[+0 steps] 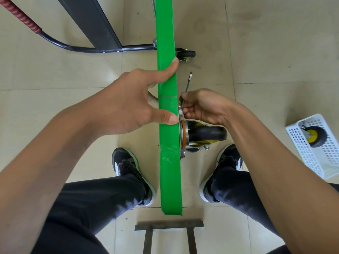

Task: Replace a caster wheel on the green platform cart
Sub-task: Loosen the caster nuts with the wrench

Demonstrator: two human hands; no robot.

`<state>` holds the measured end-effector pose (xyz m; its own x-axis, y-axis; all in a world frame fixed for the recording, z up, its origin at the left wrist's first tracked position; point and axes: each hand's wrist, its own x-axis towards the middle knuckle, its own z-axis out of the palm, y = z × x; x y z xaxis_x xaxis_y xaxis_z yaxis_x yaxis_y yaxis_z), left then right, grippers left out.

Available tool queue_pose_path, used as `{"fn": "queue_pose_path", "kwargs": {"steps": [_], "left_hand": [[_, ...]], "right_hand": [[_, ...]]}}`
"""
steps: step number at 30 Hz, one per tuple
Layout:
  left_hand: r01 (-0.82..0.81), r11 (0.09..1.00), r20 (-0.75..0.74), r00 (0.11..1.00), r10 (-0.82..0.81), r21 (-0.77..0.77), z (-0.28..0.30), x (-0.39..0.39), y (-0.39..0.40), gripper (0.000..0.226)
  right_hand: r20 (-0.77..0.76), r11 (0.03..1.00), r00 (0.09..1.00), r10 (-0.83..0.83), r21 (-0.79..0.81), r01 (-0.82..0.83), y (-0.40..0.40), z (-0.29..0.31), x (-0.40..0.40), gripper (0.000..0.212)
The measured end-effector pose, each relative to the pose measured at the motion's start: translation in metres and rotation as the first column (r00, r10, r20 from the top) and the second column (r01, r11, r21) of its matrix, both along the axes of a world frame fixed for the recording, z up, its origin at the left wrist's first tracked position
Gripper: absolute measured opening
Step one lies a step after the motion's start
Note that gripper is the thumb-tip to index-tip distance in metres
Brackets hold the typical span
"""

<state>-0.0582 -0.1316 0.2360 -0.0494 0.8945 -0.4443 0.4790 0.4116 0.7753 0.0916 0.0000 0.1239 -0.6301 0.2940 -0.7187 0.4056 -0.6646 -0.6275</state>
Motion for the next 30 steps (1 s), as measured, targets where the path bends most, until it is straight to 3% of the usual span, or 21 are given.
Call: {"fn": "queue_pose_path", "kwargs": {"steps": [5, 10, 13, 16, 21, 30], "left_hand": [[-0.001, 1.000, -0.004, 1.000, 0.001, 0.001, 0.001, 0.000, 0.000, 0.111], [0.000, 1.000, -0.008, 1.000, 0.000, 0.023, -0.001, -0.001, 0.000, 0.109], [-0.006, 1.000, 0.005, 1.000, 0.006, 0.014, 0.000, 0.000, 0.000, 0.110], [-0.007, 1.000, 0.013, 1.000, 0.007, 0.011, 0.001, 0.000, -0.001, 0.111], [-0.008, 1.000, 0.011, 1.000, 0.008, -0.002, 0.002, 0.000, -0.001, 0.112], [0.002, 1.000, 0.022, 1.000, -0.002, 0.003, 0.001, 0.000, 0.000, 0.110]], "right_hand": [[-0.046, 0.969, 0.997, 0.060, 0.244, -0.047, -0.004, 0.019, 0.004, 0.012], [0.017, 0.753, 0.981, 0.191, 0.639, -0.157, -0.020, 0.034, 0.003, 0.017], [0.042, 0.691, 0.980, 0.197, 0.703, -0.169, -0.024, 0.036, 0.004, 0.018], [-0.020, 0.774, 0.990, 0.136, 0.626, -0.094, -0.019, 0.033, 0.003, 0.018], [-0.099, 0.941, 0.982, -0.158, 0.286, 0.180, 0.002, 0.019, 0.004, 0.018], [0.027, 0.995, 0.996, -0.083, -0.049, 0.084, 0.005, 0.004, 0.001, 0.019]]}}
